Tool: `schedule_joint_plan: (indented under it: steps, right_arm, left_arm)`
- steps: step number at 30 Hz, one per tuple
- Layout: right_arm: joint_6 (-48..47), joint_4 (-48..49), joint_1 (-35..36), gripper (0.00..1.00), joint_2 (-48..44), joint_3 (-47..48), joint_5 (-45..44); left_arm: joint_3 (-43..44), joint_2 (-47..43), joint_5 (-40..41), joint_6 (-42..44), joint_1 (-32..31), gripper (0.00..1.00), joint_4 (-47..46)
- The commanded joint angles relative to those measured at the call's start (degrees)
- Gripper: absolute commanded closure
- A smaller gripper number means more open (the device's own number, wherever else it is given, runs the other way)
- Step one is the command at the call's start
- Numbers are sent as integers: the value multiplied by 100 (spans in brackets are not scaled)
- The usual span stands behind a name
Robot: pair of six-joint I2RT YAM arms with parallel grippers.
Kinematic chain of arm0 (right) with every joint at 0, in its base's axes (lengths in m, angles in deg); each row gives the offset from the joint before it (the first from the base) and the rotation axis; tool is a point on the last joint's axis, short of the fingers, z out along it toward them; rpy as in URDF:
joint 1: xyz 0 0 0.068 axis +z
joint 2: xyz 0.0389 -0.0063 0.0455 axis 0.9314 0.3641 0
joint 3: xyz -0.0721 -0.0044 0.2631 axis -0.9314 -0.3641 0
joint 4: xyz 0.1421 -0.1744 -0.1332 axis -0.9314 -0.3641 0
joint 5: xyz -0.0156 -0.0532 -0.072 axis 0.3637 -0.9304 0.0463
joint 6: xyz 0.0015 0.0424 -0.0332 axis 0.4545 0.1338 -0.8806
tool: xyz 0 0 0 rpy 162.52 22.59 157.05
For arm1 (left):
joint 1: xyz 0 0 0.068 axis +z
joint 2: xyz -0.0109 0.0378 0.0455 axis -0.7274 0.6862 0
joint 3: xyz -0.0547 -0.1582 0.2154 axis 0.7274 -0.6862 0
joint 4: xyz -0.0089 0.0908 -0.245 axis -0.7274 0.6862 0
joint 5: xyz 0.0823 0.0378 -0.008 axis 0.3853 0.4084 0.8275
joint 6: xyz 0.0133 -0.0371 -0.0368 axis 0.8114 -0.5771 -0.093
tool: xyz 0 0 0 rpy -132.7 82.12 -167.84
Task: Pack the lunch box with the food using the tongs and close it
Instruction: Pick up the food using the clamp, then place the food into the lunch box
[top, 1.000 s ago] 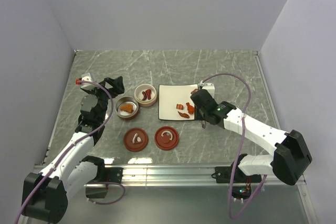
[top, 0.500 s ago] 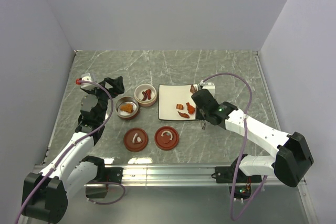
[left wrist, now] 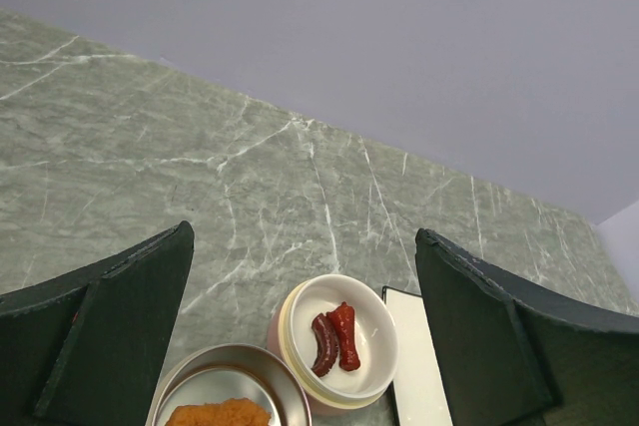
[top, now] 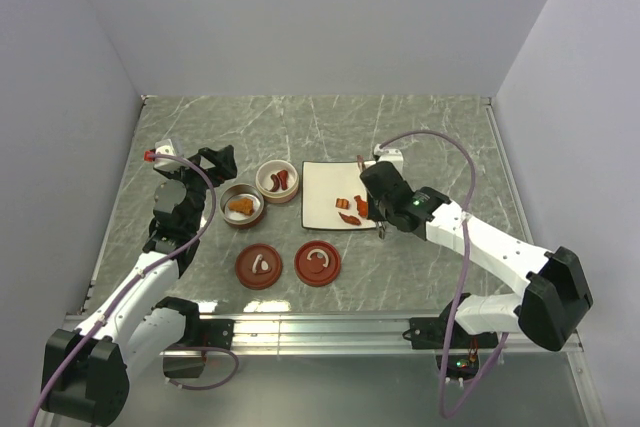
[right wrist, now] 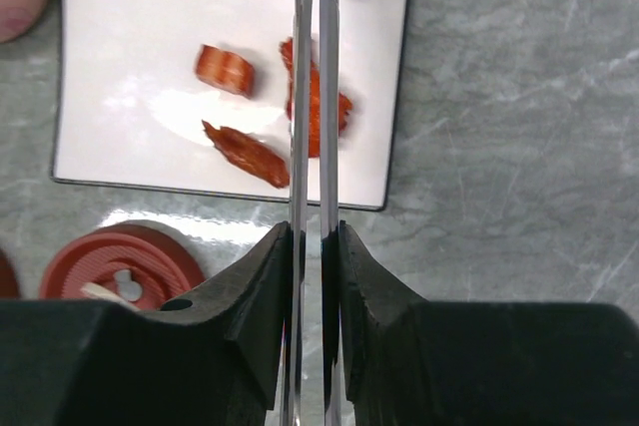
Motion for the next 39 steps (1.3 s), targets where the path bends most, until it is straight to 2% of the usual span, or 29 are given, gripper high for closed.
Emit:
schedule_joint_plan:
  steps: [1,8,14,24,30,39]
  right_arm:
    - [-144,218,148,78,87,444,-74]
    - [-223,235,262,79,272,681,-82]
    - [-416,340,648,78,430,1111,49]
    - [-865,692,1246,78,1290,2087,638]
    - [-988,745,1299,78,1845,2492,884]
    - [-1014,815,1343,78,2048,2580,1122]
  left_arm:
    - [-23,-80,-50,-48,23,1,-267]
    - [-23,-80,-50,-48,23,1,-267]
    - [3,-45,-59,-31,23,1,-250]
    - [-5,-62,-41,-31,23,1,-241]
    - [-14,-80,-41,-31,23,0,-241]
    - [-5,-18,-41,-31,14,1,-267]
